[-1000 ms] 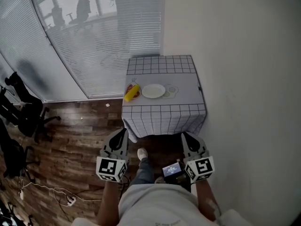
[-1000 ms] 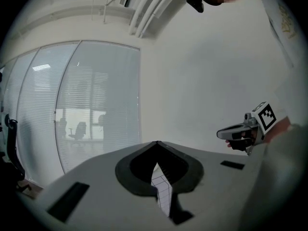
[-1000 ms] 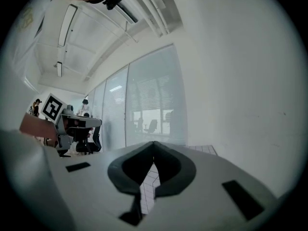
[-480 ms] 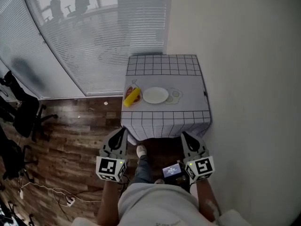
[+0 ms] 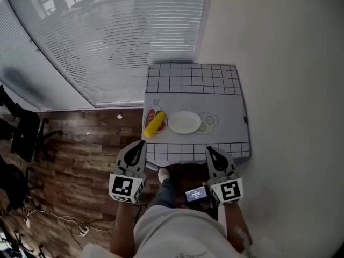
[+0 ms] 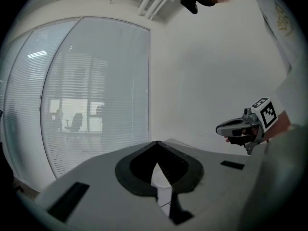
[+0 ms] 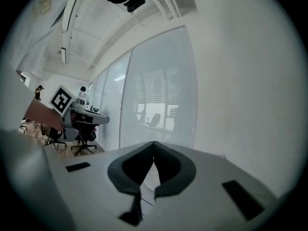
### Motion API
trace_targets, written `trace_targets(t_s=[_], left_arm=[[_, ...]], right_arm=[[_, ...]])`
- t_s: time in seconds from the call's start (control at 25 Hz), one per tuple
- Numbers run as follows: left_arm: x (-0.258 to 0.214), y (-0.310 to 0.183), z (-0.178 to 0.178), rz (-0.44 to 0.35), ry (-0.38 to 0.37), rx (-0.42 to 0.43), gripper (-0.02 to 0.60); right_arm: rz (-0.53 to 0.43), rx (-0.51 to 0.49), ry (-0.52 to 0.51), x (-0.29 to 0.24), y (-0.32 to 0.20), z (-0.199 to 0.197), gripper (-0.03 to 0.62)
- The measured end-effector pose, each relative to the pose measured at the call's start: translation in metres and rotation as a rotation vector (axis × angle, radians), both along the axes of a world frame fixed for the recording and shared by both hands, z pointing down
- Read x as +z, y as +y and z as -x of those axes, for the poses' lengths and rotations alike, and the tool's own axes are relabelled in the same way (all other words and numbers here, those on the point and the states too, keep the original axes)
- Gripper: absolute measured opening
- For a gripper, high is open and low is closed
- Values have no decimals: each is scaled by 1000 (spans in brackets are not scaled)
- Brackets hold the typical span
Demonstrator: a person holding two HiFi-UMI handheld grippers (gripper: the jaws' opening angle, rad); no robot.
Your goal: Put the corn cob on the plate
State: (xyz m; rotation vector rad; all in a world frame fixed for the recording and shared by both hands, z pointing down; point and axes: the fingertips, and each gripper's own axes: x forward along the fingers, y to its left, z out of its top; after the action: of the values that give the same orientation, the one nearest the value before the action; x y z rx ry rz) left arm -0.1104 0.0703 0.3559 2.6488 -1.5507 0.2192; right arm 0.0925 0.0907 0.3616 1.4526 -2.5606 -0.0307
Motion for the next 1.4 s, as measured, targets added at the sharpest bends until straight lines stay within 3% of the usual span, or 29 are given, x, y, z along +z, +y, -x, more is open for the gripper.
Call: trace_targets(t_s=[0.24, 0.44, 0.6, 0.76, 1.08, 1.24, 1.4], left_arm=[[26, -53, 21, 63, -64, -29, 6], [44, -84, 26, 108, -38, 0, 6], [48, -103, 19, 117, -34, 48, 6], [58, -117, 21, 156, -65, 44, 6], [87, -121, 30, 244, -134, -9, 6], [101, -119, 36, 293, -150, -48, 6], [116, -120, 37, 323, -171, -66, 6]], right_arm=[[16, -65, 177, 20, -51, 32, 8], [17, -94, 279, 28, -83, 53, 8], [53, -81, 269, 36, -91, 55, 8], [104, -110, 290, 47, -97, 62, 8], [79, -249, 363, 58, -122, 86, 8], [119, -326, 344, 72, -129, 97, 8], [171, -439, 421, 94, -139, 107, 8]])
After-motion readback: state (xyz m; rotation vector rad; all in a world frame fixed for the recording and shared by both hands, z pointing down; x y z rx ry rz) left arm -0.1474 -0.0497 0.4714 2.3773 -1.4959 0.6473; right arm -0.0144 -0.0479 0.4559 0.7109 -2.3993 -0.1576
